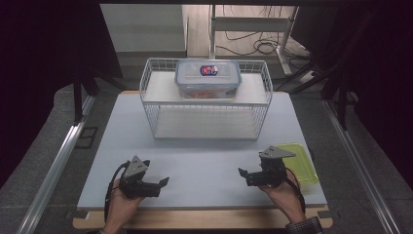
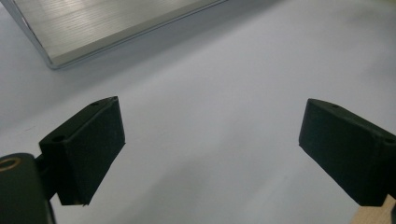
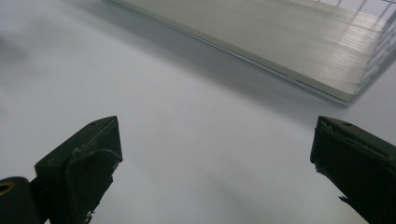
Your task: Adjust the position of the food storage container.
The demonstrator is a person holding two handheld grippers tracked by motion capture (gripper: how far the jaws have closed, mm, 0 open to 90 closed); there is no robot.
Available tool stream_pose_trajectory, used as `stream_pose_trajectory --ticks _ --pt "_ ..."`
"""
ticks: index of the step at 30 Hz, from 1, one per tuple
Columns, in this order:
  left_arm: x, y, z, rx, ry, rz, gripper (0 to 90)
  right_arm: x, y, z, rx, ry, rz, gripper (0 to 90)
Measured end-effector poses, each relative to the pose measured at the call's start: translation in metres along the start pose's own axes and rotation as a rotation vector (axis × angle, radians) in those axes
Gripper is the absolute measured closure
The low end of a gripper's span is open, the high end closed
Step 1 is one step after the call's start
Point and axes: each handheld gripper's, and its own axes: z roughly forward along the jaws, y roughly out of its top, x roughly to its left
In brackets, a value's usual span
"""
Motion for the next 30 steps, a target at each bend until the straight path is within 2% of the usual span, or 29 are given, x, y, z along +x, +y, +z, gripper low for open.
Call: stream_pose_trajectory --ticks 5,9,12,13,15,23,27,30 --pt "-0.001 -0.001 0.002 0.01 -0.003 0.01 6.7 -0.013 0.0 -0.007 0.015 -0.038 0.041 2.5" --pt "-0.001 -0.001 0.003 0.013 -0.005 0.015 6.8 -0.025 -0.001 -0.015 0.023 -0.078 0.079 9.8" --pt "0.0 -0.003 0.004 0.017 -0.007 0.013 6.9 -0.034 -0.002 -0.022 0.02 -0.098 0.094 20.2" --pt "0.0 -0.003 0.004 0.017 -0.007 0.013 6.9 -0.036 -0.003 -0.024 0.024 -0.102 0.097 26.2" --pt "0.001 -0.003 0.004 0.018 -0.006 0.013 7.0 -0.041 -0.004 -0.028 0.027 -0.105 0.092 32.8" --pt "0.002 -0.004 0.005 0.024 -0.005 0.013 7.0 -0.065 -0.01 -0.045 0.058 -0.195 0.079 56.6" --pt "0.002 -0.004 0.006 0.027 -0.002 0.014 7.0 -0.081 -0.017 -0.053 0.081 -0.23 0.1 70.6" --pt "0.002 -0.004 0.006 0.026 -0.002 0.015 7.0 -0.093 -0.022 -0.062 0.07 -0.254 0.127 81.1"
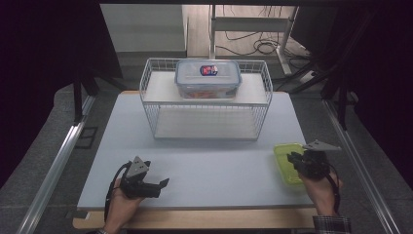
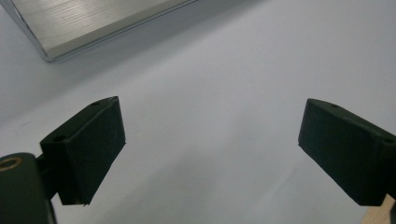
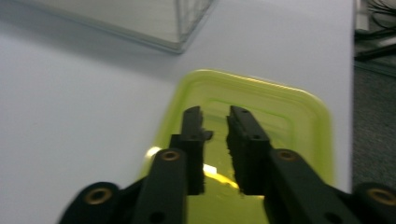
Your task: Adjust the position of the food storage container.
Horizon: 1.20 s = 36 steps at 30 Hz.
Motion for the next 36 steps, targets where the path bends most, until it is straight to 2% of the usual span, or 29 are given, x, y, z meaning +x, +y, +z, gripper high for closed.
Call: stream_pose_trajectory --ticks 3,10,14,17,18,23,29,30,31,36 --pt "0.0 0.0 0.0 0.002 -0.001 0.0 7.1 -0.013 -0.003 -0.007 -0.009 -0.043 0.023 87.9" --pt "0.0 0.0 0.001 0.004 -0.005 -0.001 7.2 -0.044 -0.017 -0.014 0.007 -0.13 0.1 88.8" --pt "-0.001 0.0 0.002 0.01 -0.005 0.005 7.3 -0.056 -0.025 -0.01 0.031 -0.151 0.126 88.7" --pt "-0.001 0.0 0.002 0.014 -0.006 0.005 7.3 -0.058 -0.028 -0.005 0.051 -0.149 0.133 88.7" --pt "-0.001 0.0 0.003 0.017 -0.007 0.007 7.3 -0.058 -0.031 0.0 0.074 -0.146 0.131 88.5" --pt "-0.001 0.0 0.003 0.019 -0.008 0.009 7.3 -0.054 -0.03 0.005 0.085 -0.137 0.126 88.8" --pt "-0.002 0.0 0.004 0.023 -0.006 0.017 7.3 -0.032 -0.021 0.015 0.085 -0.083 0.095 88.8" --pt "-0.002 0.0 0.004 0.023 -0.006 0.017 7.3 -0.032 -0.021 0.015 0.085 -0.083 0.095 88.8" --pt "-0.002 0.0 0.004 0.024 -0.006 0.017 7.3 -0.022 -0.017 0.02 0.082 -0.041 0.084 88.7" --pt "-0.003 0.0 0.004 0.028 -0.007 0.022 7.3 0.005 -0.008 0.03 0.086 0.042 0.054 88.7"
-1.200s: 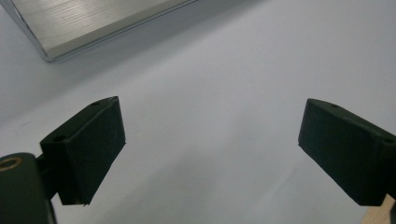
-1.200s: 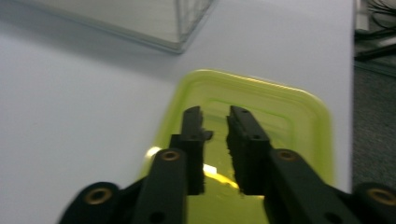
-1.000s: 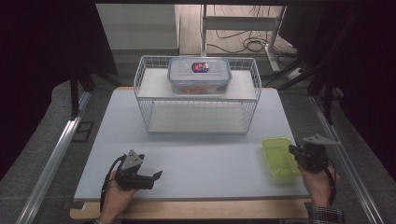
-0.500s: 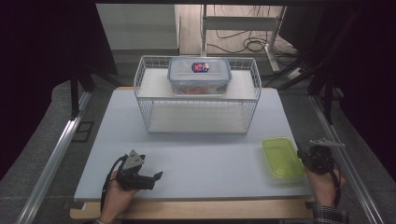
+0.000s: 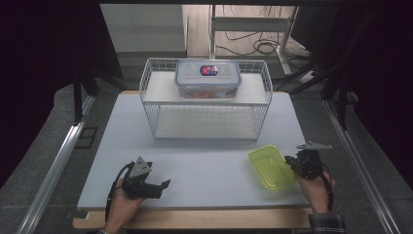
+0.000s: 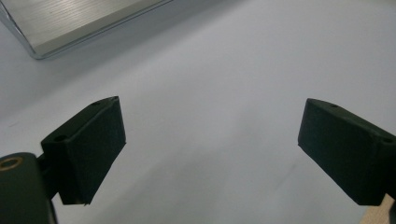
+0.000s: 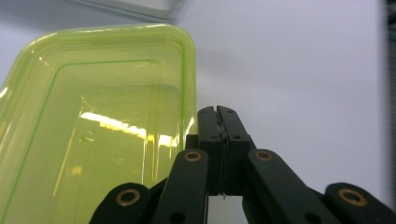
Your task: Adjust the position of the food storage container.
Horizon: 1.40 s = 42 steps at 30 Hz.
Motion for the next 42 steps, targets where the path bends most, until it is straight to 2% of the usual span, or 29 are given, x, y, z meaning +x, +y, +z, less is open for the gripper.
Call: stream_pose_trajectory --ticks 6,7,8,11,15,17,18,24,26,32,36,37,39,40,42 --pt "0.0 0.0 0.0 0.001 -0.001 0.002 7.3 0.038 0.009 0.013 0.014 0.104 -0.063 88.2" --pt "0.0 0.0 0.0 0.001 -0.001 0.002 7.3 0.038 0.009 0.013 0.014 0.104 -0.063 88.2" --pt "0.0 0.0 -0.001 -0.001 0.001 0.002 7.3 0.047 0.011 0.013 0.012 0.087 -0.097 87.5" --pt "0.0 0.0 -0.001 -0.004 0.003 0.0 7.3 0.047 0.011 0.004 -0.01 0.052 -0.112 87.4" --pt "0.0 0.0 -0.001 -0.003 0.002 0.001 7.3 0.038 -0.002 -0.015 -0.028 0.051 -0.073 88.5" --pt "0.0 0.0 -0.001 -0.001 0.002 0.004 7.3 0.038 -0.005 -0.019 -0.03 0.055 -0.063 88.7" --pt "0.0 0.0 -0.001 0.002 0.002 0.009 7.3 0.04 -0.015 -0.028 -0.025 0.06 -0.054 88.8" --pt "-0.001 0.0 -0.002 -0.001 -0.001 0.009 7.3 0.052 -0.037 -0.054 -0.044 0.036 -0.064 88.9" --pt "-0.001 0.0 -0.002 -0.001 -0.001 0.008 7.3 0.056 -0.043 -0.059 -0.045 0.045 -0.065 88.9" --pt "-0.002 0.001 -0.001 0.006 -0.001 0.014 7.3 0.076 -0.055 -0.067 -0.058 0.13 -0.065 89.0" --pt "-0.002 0.001 -0.001 0.007 0.0 0.017 7.3 0.086 -0.052 -0.067 -0.062 0.163 -0.083 88.9" --pt "-0.002 0.001 -0.001 0.006 0.0 0.015 7.3 0.096 -0.049 -0.065 -0.062 0.211 -0.084 88.9" --pt "-0.001 0.0 0.0 0.005 -0.002 0.01 7.3 0.105 -0.047 -0.064 -0.062 0.236 -0.101 88.9" --pt "-0.001 0.0 0.0 0.005 -0.002 0.01 7.3 0.105 -0.047 -0.064 -0.062 0.236 -0.101 88.9" --pt "-0.001 0.0 0.0 0.006 -0.002 0.011 7.3 0.118 -0.044 -0.06 -0.058 0.274 -0.122 88.9"
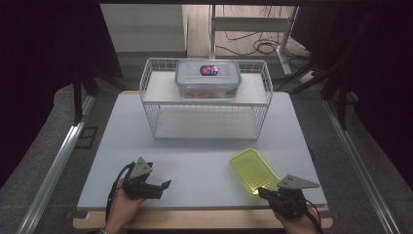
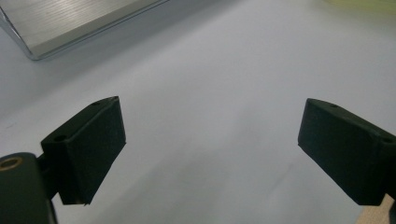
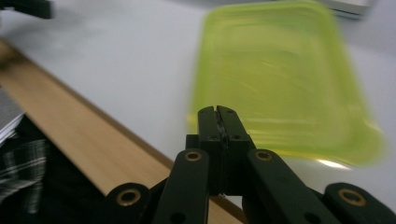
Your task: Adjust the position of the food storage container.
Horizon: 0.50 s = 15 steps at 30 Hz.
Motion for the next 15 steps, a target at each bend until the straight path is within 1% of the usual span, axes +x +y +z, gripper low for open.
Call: stream_pose_trajectory --ticks 1,4,6,7,8,9,10,11,13,15 --pt "0.0 0.0 0.0 0.001 0.0 0.005 7.3 0.008 0.003 0.008 0.017 0.022 -0.027 88.9" --pt "-0.001 0.0 0.0 0.001 0.0 0.004 7.3 0.016 0.004 0.021 0.049 0.029 -0.063 88.8" --pt "0.0 0.0 0.0 0.0 0.0 0.003 7.3 0.017 0.004 0.027 0.07 0.035 -0.078 88.9" --pt "0.0 0.0 0.0 0.0 0.0 0.002 7.3 0.017 0.003 0.03 0.082 0.025 -0.089 88.9" --pt "0.0 0.0 0.0 0.0 0.0 0.002 7.3 0.017 0.003 0.03 0.082 0.025 -0.089 88.9" --pt "0.0 0.0 0.0 -0.001 -0.001 0.003 7.3 0.014 0.0 0.032 0.094 0.008 -0.095 88.9" --pt "0.0 0.0 0.0 -0.001 -0.001 0.003 7.3 0.014 0.0 0.032 0.094 0.008 -0.095 88.9" --pt "0.0 0.0 -0.001 0.0 -0.001 0.004 7.3 0.01 -0.001 0.028 0.096 -0.005 -0.082 89.0" --pt "0.0 0.0 0.0 0.001 -0.001 0.004 7.3 0.006 -0.003 0.025 0.093 -0.027 -0.083 88.9" --pt "-0.001 0.0 -0.001 0.002 0.0 0.008 7.3 -0.002 -0.006 0.019 0.087 -0.046 -0.066 89.0"
